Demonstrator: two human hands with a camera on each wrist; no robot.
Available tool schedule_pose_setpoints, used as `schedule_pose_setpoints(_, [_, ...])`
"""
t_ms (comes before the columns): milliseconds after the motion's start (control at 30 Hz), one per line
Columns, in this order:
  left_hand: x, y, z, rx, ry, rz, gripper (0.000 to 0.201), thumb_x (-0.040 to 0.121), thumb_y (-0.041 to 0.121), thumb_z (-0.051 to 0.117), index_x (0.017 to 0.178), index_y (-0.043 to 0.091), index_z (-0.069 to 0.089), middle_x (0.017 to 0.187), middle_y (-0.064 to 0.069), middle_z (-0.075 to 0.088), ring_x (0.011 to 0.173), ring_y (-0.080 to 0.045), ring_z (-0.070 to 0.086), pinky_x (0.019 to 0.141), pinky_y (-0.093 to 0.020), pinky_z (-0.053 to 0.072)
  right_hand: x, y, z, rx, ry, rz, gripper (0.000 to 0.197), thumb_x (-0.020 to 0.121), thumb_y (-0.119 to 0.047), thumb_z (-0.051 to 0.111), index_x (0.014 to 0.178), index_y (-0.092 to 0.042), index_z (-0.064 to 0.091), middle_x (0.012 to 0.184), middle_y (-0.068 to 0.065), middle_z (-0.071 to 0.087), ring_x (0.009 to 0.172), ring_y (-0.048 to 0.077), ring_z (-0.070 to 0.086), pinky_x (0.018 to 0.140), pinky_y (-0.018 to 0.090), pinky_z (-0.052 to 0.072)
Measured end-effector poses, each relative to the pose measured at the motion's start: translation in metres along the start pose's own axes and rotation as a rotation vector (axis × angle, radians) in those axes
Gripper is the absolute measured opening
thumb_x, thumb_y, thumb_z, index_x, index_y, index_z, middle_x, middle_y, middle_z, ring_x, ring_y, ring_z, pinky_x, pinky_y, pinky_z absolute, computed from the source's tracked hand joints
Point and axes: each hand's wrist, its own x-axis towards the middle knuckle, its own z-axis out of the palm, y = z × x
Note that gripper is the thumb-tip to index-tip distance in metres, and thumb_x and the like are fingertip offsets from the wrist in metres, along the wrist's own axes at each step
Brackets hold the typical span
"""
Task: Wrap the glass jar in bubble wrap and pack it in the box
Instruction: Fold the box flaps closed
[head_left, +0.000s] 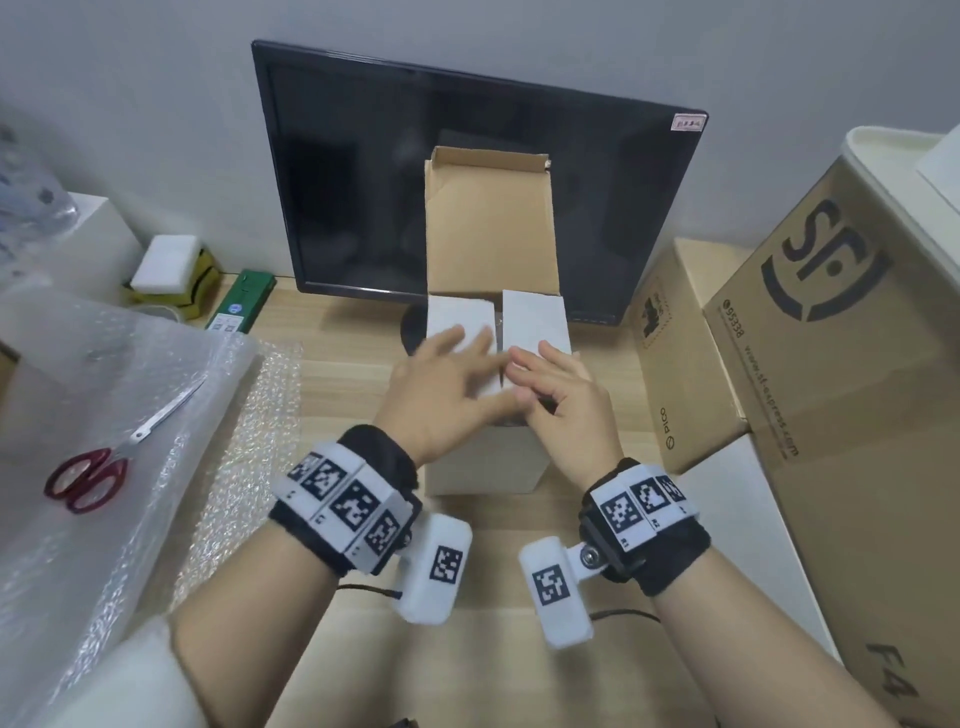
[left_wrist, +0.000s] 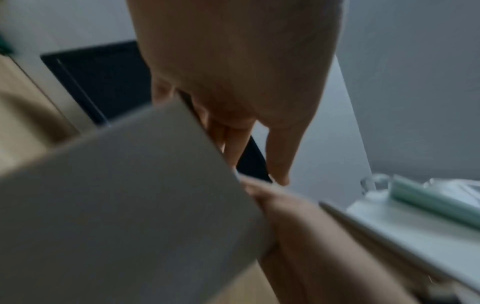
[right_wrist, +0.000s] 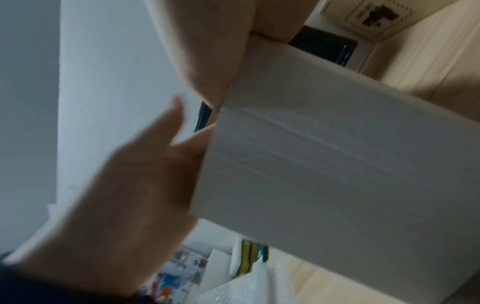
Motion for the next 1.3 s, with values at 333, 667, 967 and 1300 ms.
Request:
schedule_pose_setpoints(333, [0.007,-0.012,0.017,0.223,-0.037,0.179,0.071,0.078,0.063,0.015,0.134,0.031,0.045,0.150,0.014,0.032,0.141,-0.016,0.013,0.107,-0.048,0.027,0.071,-0.002,-0.023,0.228,0.181,0.411,0.059,0.080,-0.008,0.062,0.134,-0.014,0.036,0.137,0.007,0.041,0.116,0.017,0.048,0.096,0.026,0.038])
schedule_pose_setpoints(667, [0.009,-0.017,0.008,0.107,0.003,0.212,0.056,0.081,0.056,0.037,0.119,0.024,0.062,0.133,0.003,0.055,0.129,-0.021,0.038,0.103,-0.038,0.035,0.078,-0.003,-0.047,0.475,-0.013,0.015,0.033,0.077,-0.003,0.063,0.107,-0.019,0.059,0.097,-0.004,0.062,0.090,0.002,0.060,0.082,0.019,0.046])
schedule_pose_setpoints(967, [0.001,-0.012,0.002,-0.598,0.001,0.084,0.038,0.078,0.010,0.072,0.103,0.034,0.058,0.102,0.022,0.062,0.091,0.016,0.057,0.074,-0.003,0.041,0.029,0.016,-0.056,0.065,-0.455,-0.139,0.064,0.068,-0.005,0.079,0.116,-0.039,0.052,0.135,-0.020,0.040,0.138,0.001,0.022,0.101,-0.001,0.019])
schedule_pose_setpoints(1300, [-0.006,-0.047,0.001,-0.645,0.064,0.085,0.095,0.050,0.017,0.087,0.126,0.040,0.036,0.132,0.015,0.043,0.117,0.007,0.042,0.092,-0.013,0.038,0.020,0.023,-0.056,0.081,-0.490,-0.080,0.051,0.076,-0.013,0.073,0.115,-0.043,0.055,0.138,-0.030,0.032,0.133,-0.018,0.009,0.100,-0.006,0.009])
